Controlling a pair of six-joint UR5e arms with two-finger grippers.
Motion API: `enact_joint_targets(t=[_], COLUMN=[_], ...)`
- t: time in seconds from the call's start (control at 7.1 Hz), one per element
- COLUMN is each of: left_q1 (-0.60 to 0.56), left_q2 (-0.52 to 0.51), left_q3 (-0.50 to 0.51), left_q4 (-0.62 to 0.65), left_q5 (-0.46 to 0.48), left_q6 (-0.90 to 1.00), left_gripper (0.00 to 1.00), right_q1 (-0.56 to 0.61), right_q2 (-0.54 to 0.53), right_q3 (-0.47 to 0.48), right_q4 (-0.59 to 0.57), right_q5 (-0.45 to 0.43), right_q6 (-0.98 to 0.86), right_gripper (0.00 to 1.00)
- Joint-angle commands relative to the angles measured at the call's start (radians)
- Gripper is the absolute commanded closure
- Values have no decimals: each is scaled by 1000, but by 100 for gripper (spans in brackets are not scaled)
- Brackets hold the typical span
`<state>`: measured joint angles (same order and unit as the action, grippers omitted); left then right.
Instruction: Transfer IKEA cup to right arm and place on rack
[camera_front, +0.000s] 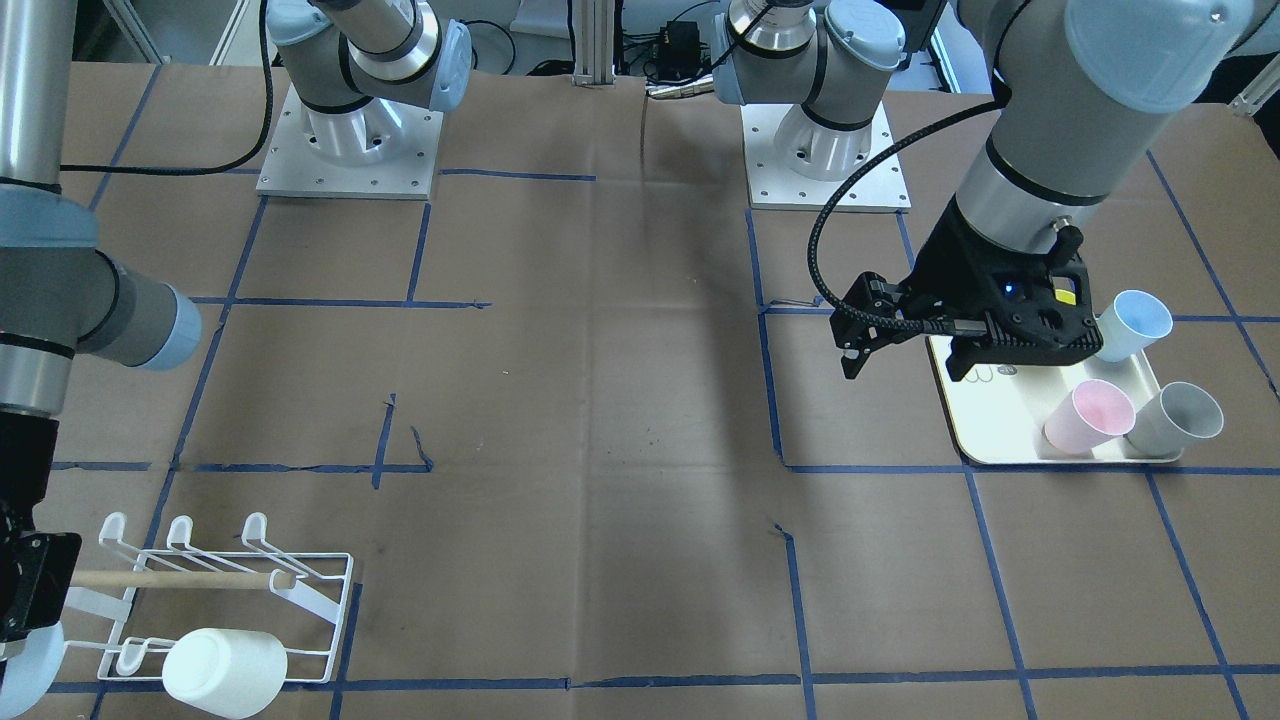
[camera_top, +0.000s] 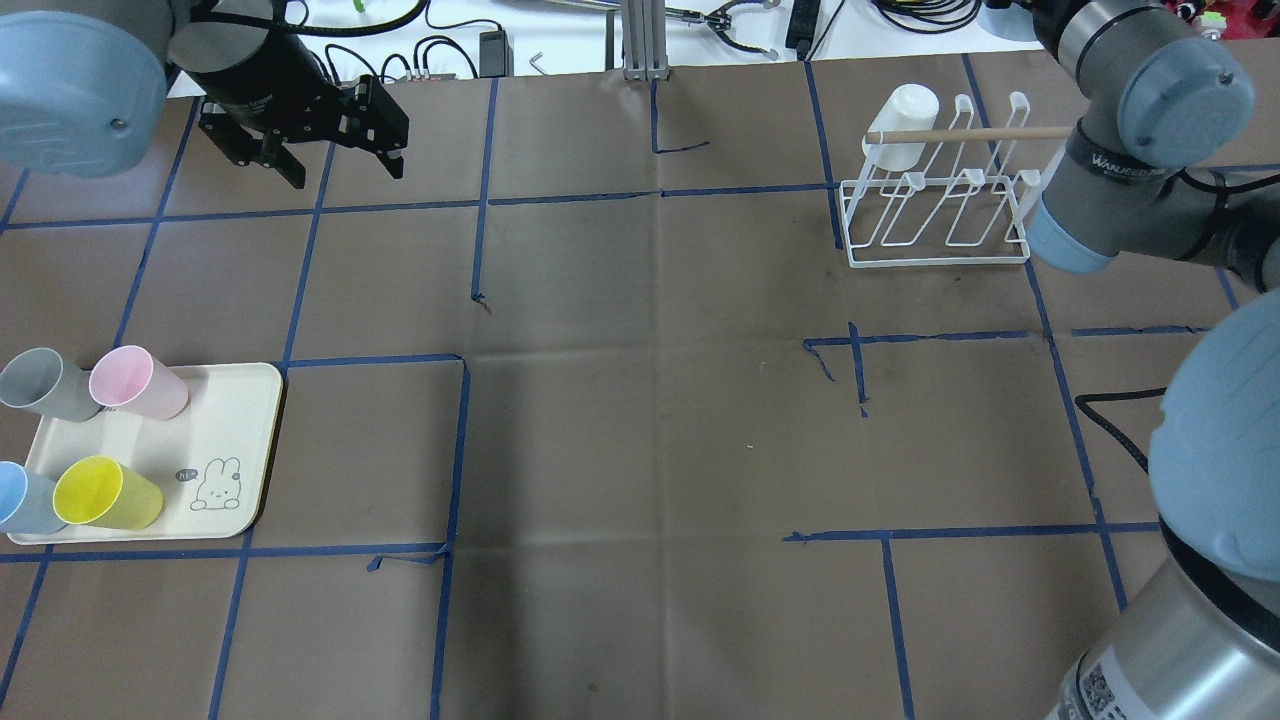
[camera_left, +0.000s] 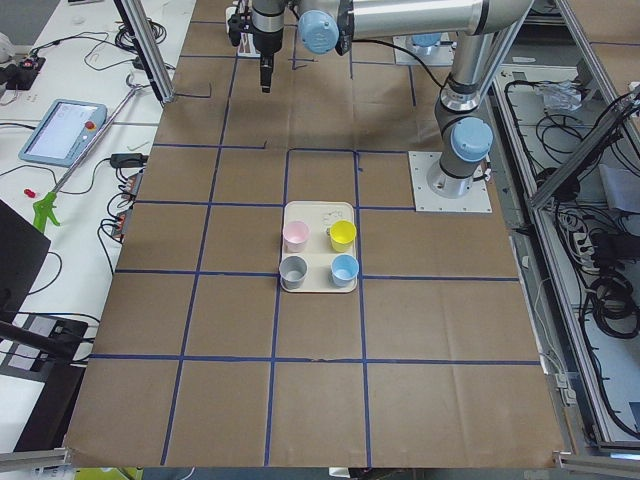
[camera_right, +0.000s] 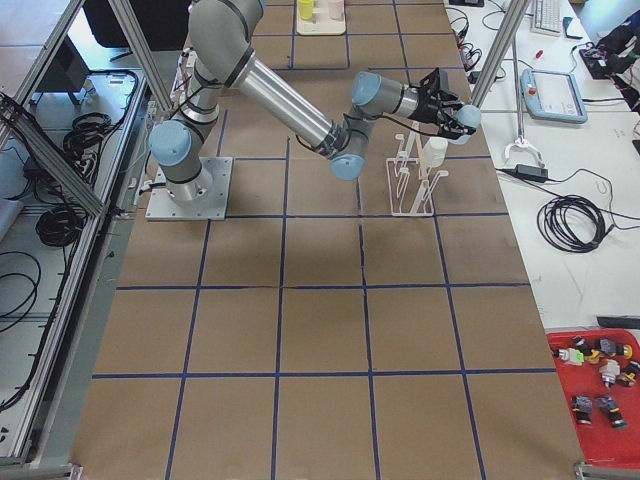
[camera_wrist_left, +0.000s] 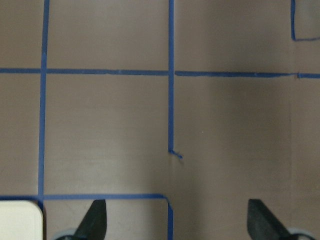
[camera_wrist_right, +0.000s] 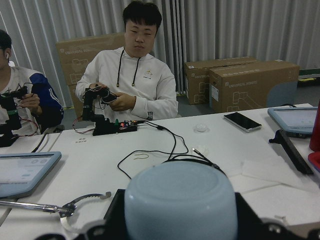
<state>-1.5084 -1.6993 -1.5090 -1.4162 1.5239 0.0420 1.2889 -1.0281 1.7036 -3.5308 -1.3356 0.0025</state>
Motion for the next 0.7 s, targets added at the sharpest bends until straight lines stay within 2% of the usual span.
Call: enact_joint_targets(t=[0.0, 0.56], left_q1=[-4, -9], left_q2=[33, 78], left_q3=[-31, -56], left_q4=[-43, -30], left_q5=[68, 55], left_q6=[7, 9], left_gripper=[1, 1], right_q1=[-23, -39], right_q2=[86, 94], right_q3=[-19, 37], right_q4=[-107, -106], right_q5=[6, 6], right_q6=[-53, -55], right_gripper=[91, 91])
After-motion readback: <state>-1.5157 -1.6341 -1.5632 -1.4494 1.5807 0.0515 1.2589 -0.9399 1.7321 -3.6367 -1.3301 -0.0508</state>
